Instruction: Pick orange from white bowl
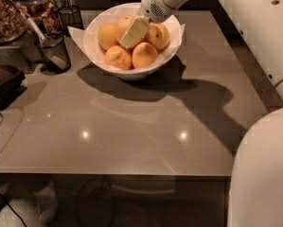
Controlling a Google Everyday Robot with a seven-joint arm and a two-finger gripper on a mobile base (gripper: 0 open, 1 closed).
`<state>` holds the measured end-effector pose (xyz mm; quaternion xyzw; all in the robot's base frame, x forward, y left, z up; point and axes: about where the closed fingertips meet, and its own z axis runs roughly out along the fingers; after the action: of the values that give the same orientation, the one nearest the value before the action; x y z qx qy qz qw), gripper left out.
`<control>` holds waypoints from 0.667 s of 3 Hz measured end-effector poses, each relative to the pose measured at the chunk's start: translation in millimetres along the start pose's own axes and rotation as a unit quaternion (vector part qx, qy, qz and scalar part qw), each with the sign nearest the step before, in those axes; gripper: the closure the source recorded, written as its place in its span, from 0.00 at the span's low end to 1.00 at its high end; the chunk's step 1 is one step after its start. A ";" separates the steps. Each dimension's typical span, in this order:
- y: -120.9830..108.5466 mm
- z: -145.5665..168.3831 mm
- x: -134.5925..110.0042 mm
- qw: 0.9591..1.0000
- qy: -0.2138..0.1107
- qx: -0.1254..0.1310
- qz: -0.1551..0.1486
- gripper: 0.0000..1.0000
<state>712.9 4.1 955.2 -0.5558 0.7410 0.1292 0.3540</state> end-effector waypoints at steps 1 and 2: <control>-2.6 14.3 1.7 1.000 0.005 -0.020 0.001 0.29; -4.6 18.8 0.7 1.000 0.005 -0.025 0.000 0.27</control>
Offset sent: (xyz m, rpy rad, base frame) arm 0.0123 0.0054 -0.0084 -0.0038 0.0446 0.0317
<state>724.2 12.9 942.2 -0.5650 0.7395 0.1452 0.3360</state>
